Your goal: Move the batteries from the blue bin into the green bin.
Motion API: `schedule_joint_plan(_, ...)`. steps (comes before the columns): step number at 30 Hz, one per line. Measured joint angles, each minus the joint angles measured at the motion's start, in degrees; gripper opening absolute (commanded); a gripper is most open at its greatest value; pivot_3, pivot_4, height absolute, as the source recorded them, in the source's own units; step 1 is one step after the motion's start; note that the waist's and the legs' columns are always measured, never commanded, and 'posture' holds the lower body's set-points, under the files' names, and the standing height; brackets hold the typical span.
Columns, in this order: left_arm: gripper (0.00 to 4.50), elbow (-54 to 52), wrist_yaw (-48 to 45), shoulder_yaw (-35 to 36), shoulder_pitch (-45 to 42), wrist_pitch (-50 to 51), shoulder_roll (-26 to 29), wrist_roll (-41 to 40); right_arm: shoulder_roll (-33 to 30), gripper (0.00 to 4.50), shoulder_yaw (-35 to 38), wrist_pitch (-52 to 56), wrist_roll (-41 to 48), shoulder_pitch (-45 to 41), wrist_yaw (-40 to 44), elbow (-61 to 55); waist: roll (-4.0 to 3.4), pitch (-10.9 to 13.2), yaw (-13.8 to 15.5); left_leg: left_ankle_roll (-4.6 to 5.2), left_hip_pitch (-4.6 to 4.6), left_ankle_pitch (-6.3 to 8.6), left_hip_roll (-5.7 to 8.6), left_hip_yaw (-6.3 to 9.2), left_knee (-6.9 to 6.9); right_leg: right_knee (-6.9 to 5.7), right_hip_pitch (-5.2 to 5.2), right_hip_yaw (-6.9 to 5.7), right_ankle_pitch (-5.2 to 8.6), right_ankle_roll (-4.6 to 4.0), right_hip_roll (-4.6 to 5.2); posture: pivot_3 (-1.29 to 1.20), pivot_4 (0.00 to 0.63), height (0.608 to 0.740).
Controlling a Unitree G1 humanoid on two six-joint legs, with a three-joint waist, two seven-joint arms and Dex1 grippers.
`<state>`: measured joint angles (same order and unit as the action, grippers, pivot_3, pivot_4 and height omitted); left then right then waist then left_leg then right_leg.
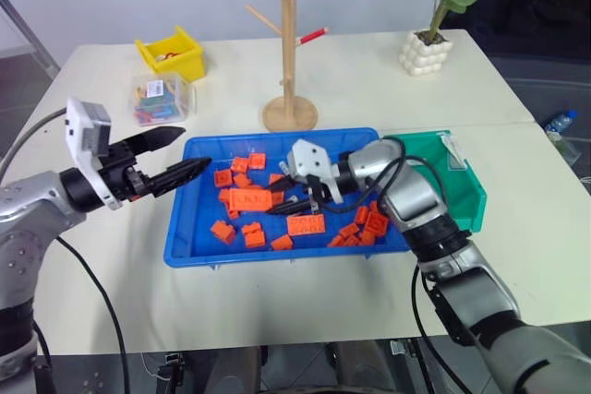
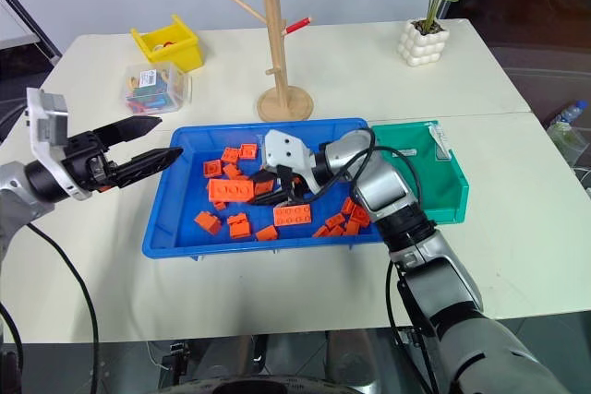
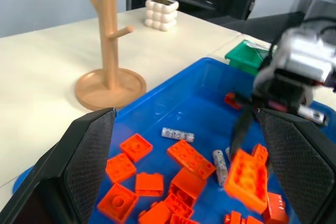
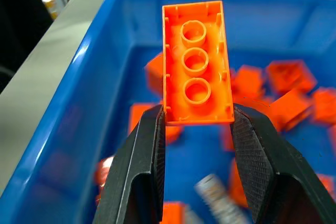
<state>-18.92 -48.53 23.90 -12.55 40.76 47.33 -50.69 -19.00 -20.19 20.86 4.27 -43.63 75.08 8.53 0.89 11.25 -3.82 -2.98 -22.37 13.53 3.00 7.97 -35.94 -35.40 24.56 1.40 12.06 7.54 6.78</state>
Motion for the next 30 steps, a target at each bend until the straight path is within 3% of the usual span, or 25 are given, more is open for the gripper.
schedule_joint_plan(3,4.5,0.4,-0.3,0.0,0.0,0.2,0.0,0.0,-0.3,3.08,-0.1,0.9,0.6,0.0,-0.3,-1.7,0.0,0.0,-0.1,0.0,0.0,0.0,-0.01,0.0,0.0,0.0,0.0,0.0,0.0,0.0,0.0,0.0,0.15,0.74)
schedule_joint_plan(5,4.5,0.5,-0.5,0.0,0.0,0.3,0.1,0.0,-0.6,4.17,-0.6,1.7,1.2,0.1,-0.1,-2.6,0.0,0.0,0.0,0.0,0.0,0.0,-0.01,0.0,0.0,0.0,0.0,0.0,0.0,0.0,0.0,0.0,0.15,0.74)
schedule_joint_plan(6,4.5,0.6,-0.7,0.0,0.0,0.3,0.2,0.0,-0.8,4.45,-1.0,2.1,1.6,0.1,0.0,-2.9,0.01,0.0,0.0,0.0,0.0,0.0,-0.01,0.0,-0.01,0.0,0.0,0.0,0.0,0.0,0.0,0.0,0.15,0.74)
schedule_joint_plan(12,4.5,0.6,-1.5,-0.2,0.0,0.3,0.4,0.1,-0.8,4.45,-1.3,2.9,2.0,-0.6,-1.9,-2.9,0.01,0.0,0.0,0.0,0.0,0.0,-0.01,0.0,-0.01,0.0,0.0,0.0,0.0,0.0,0.0,0.0,0.15,0.74)
schedule_joint_plan(19,4.5,0.5,-2.1,-2.5,1.2,0.0,0.3,1.7,-0.1,4.45,1.2,-6.2,-3.4,-10.2,-14.1,18.4,0.02,0.0,0.1,-0.03,0.0,-0.02,0.0,-0.01,0.01,0.04,0.0,0.0,-0.01,-0.02,0.0,0.0,0.15,0.74)
schedule_joint_plan(24,4.5,0.2,-2.0,-2.7,1.9,-0.1,0.2,1.8,0.7,4.45,1.9,-9.4,-5.3,-12.0,-17.9,30.6,0.01,0.0,0.0,-0.02,-0.01,-0.02,0.0,-0.01,0.04,0.06,0.0,0.0,-0.01,-0.02,0.0,0.0,0.15,0.74)
schedule_joint_plan(30,4.5,-0.9,-1.2,-2.3,3.4,-0.1,0.1,1.8,4.8,4.45,5.6,-1.0,-3.9,-15.1,-20.2,36.3,0.01,0.0,-0.3,-0.03,0.02,-0.02,-0.05,-0.01,0.03,0.0,0.02,0.01,-0.05,-0.09,-0.06,0.0,0.15,0.74)
